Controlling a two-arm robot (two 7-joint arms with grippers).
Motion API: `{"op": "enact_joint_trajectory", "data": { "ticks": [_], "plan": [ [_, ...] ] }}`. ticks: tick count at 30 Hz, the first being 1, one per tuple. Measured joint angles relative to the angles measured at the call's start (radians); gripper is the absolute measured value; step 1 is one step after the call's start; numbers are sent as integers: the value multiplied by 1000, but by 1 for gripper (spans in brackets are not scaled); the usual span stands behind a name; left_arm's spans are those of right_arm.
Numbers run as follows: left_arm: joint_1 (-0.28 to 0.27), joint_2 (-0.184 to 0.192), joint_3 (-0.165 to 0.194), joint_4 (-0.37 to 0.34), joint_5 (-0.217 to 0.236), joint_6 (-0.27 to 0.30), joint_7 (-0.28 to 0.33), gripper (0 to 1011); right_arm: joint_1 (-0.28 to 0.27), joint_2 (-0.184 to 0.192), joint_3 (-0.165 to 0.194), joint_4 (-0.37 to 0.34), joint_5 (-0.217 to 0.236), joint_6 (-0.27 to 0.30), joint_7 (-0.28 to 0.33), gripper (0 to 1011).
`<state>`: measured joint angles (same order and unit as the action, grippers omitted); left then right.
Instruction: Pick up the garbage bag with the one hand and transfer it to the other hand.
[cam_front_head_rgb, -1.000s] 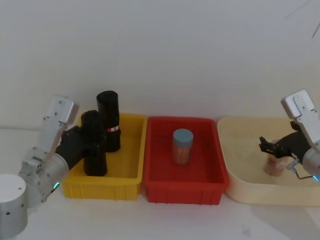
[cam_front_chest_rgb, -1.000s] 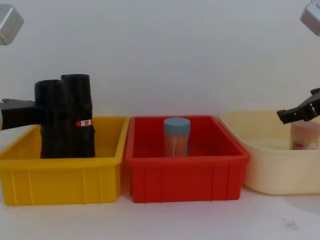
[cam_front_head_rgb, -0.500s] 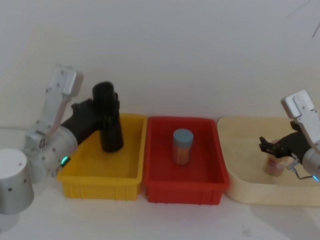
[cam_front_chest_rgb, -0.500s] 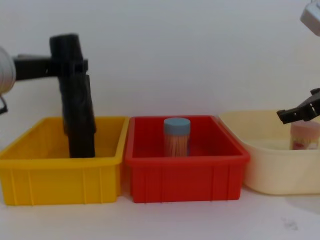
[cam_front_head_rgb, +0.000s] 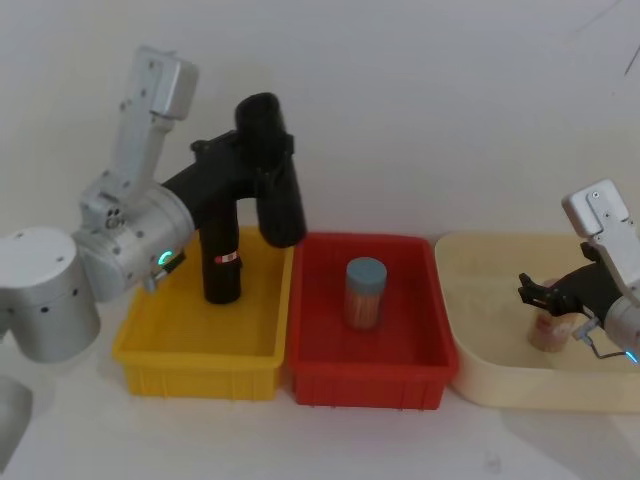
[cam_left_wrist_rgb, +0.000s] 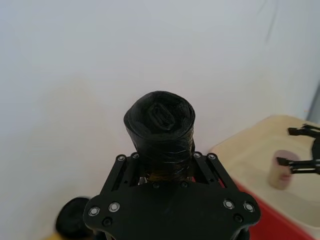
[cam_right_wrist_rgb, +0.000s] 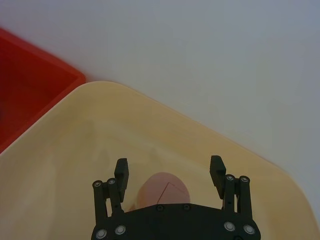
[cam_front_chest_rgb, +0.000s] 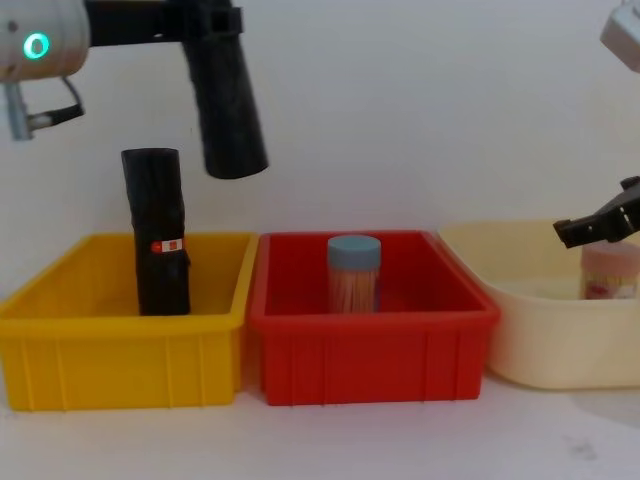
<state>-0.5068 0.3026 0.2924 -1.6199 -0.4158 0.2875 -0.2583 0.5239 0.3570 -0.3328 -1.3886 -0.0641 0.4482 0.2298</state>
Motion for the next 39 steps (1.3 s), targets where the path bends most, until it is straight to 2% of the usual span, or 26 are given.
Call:
{"op": "enact_joint_trajectory", "data": {
  "ticks": [11,20,29,39],
  "plan": [
    [-92,-39,82,116,-15,22,-77,381,0,0,0,0,0,0,0,1000],
    [-151,-51,152,203,4,21,-124,381,0,0,0,0,0,0,0,1000],
    [-176,-53,184,241,16,10,-142,381,-4,2,6,-6,3,-12,9,1000],
    [-190,-54,201,264,24,5,-152,381,-30,29,29,-60,37,-76,67,999]
  ]
}}
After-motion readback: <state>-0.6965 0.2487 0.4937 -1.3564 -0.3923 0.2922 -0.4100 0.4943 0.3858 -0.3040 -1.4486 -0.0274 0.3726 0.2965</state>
